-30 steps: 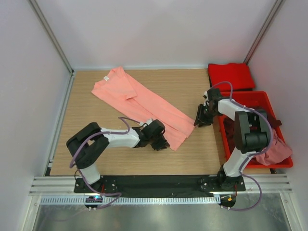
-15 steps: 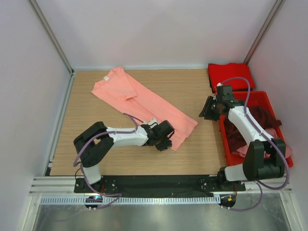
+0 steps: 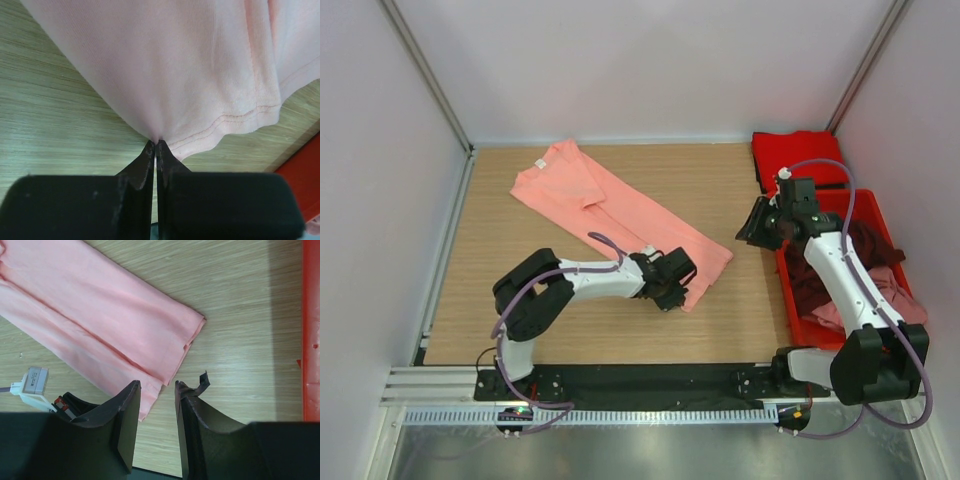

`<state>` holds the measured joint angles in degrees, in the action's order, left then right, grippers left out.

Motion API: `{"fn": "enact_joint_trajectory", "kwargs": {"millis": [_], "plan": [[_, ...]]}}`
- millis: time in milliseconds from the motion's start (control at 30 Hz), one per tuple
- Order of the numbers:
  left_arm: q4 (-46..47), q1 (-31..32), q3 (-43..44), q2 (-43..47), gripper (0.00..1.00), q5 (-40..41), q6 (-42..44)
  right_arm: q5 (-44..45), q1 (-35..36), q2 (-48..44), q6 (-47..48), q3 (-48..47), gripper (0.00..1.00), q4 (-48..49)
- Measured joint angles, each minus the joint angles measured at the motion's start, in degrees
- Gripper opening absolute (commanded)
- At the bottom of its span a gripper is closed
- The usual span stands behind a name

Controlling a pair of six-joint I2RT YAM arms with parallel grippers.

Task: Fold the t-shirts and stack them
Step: Fold the tshirt

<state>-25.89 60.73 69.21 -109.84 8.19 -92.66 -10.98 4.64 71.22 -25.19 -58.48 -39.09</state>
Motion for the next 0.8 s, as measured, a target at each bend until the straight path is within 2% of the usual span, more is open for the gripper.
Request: {"fn": "enact_joint_trajectory", "kwargs": {"millis": [100,233,467,567,700,733,800], "plan": [[0.26,0.2,-0.79,0.55,0.0,0.17,-0.11,-0.44,0.0,-1.11,0.0,0.0,0.42,-0.02],[1.42,1.05,-7.56,5.49,0.0,-1.38,0.0,-0.96,1.14,-1.46,0.02,0.0,0.45,-0.04],[-1.25,4.11,-21.31,18.05,0.02,-2.67,-0.15,0.22,13.92,0.68,1.33,1.01,0.46,-0.44],[-4.13,4.55,-24.28,21.68,0.09,-2.91,-0.15,0.28,18.56,1.6,1.44,4.39,0.46,-0.28],[-6.82,4.57,-29.73,28.2,0.16,-3.21,-0.48,-0.04,21.0,1.55,1.05,10.82,0.46,0.26],[-7.67,4.57,-31.26,30.14,0.24,-3.28,-0.92,-0.35,21.35,1.46,0.87,12.5,0.46,0.61],[-9.27,4.59,-33.66,33.97,0.3,-3.21,-1.55,-0.35,22.71,1.46,-0.15,15.19,0.44,0.68]]}}
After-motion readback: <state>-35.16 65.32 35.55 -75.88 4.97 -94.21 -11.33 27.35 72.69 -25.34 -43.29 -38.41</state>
